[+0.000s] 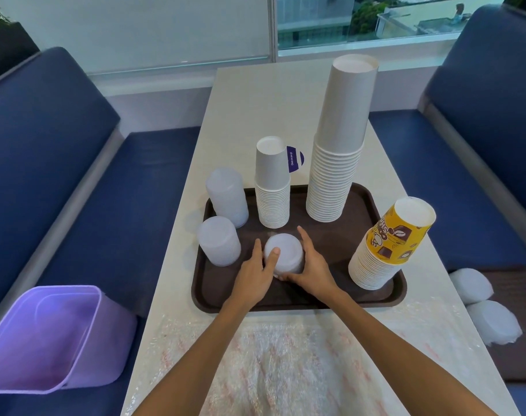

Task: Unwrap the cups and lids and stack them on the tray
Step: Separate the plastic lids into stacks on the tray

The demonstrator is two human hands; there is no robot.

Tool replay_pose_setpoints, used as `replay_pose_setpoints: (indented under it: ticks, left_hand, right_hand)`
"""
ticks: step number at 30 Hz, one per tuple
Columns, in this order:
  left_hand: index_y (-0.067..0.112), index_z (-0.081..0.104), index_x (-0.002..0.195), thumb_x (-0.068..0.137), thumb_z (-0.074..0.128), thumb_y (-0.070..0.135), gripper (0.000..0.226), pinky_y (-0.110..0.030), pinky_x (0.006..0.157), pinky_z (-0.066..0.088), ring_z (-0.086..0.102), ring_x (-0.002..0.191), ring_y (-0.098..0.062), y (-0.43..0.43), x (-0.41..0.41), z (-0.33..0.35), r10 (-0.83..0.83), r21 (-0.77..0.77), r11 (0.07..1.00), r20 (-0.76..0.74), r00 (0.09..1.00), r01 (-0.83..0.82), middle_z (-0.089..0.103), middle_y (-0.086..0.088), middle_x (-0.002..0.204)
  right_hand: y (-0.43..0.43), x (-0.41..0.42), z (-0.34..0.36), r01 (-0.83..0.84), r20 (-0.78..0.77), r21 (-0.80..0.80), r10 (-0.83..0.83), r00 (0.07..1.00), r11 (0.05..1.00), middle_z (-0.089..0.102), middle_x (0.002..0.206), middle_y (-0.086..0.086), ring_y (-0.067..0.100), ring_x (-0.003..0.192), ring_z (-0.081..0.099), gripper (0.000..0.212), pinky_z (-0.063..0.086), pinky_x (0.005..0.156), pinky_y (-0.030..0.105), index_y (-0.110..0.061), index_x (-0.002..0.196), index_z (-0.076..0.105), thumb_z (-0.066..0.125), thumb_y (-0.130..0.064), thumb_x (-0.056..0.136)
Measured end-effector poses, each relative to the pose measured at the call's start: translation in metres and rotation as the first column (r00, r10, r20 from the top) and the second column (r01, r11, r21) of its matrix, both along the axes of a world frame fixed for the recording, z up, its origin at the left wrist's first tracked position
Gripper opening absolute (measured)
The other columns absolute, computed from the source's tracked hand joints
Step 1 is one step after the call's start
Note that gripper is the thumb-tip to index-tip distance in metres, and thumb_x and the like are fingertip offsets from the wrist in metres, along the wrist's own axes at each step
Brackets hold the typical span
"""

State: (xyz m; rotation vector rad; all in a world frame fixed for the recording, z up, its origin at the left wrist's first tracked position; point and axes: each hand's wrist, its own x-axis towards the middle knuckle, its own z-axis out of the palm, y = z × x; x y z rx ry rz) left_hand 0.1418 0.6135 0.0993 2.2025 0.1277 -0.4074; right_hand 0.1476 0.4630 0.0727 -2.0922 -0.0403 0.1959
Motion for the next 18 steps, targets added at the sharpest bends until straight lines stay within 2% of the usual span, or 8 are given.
replay_pose_setpoints:
  ticks: [4, 7, 11, 18]
  left_hand:
    - [0.01, 0.037, 0.143, 0.097, 0.047, 0.04, 0.056, -0.036, 0.107, 0.037, 0.045, 0.128, -0.023, -0.001, 0.018, 0.012, -0.007, 0.146, 0.989, 0.199, 0.98, -0.023, 0.045, -0.01, 0.141]
    - [0.009, 0.047, 0.136, 0.093, 0.057, 0.026, 0.048, -0.033, 0.103, 0.041, 0.049, 0.121, -0.022, -0.004, 0.033, 0.022, -0.087, 0.189, 0.981, 0.259, 0.962, 0.037, 0.048, -0.009, 0.134]
    - [0.01, 0.049, 0.136, 0.093, 0.056, 0.019, 0.044, -0.032, 0.104, 0.038, 0.046, 0.123, -0.022, -0.009, 0.047, 0.029, -0.264, 0.265, 0.943, 0.225, 0.938, 0.202, 0.049, -0.008, 0.134]
    - [0.015, 0.048, 0.137, 0.09, 0.057, 0.021, 0.048, -0.032, 0.096, 0.038, 0.043, 0.121, -0.024, -0.014, 0.058, 0.035, -0.437, 0.401, 0.837, 0.078, 0.896, 0.373, 0.048, -0.008, 0.13]
  right_hand:
    - [-0.003, 0.002, 0.0, -0.022, -0.015, 0.029, 0.023, 1.0, 0.999, 0.038, 0.147, 0.002, 0.019, 0.134, 0.038, 0.115, 0.034, 0.111, 0.035, -0.021, 0.15, 0.015, 0.089, -0.027, 0.062]
    - [-0.003, 0.001, 0.002, 0.011, -0.008, 0.079, -0.011, 1.0, 0.997, 0.042, 0.143, -0.003, 0.009, 0.125, 0.04, 0.103, 0.036, 0.106, 0.028, -0.02, 0.145, 0.029, 0.089, -0.029, 0.062]
    - [-0.002, 0.001, 0.001, 0.032, 0.029, 0.116, -0.036, 0.999, 0.993, 0.052, 0.127, -0.008, 0.008, 0.115, 0.048, 0.084, 0.044, 0.102, 0.028, -0.021, 0.135, 0.043, 0.088, -0.022, 0.064]
    - [0.0, 0.002, -0.001, 0.049, 0.006, 0.132, -0.051, 0.999, 0.99, 0.055, 0.127, -0.007, 0.01, 0.114, 0.052, 0.083, 0.045, 0.099, 0.024, -0.021, 0.135, 0.044, 0.088, -0.021, 0.064]
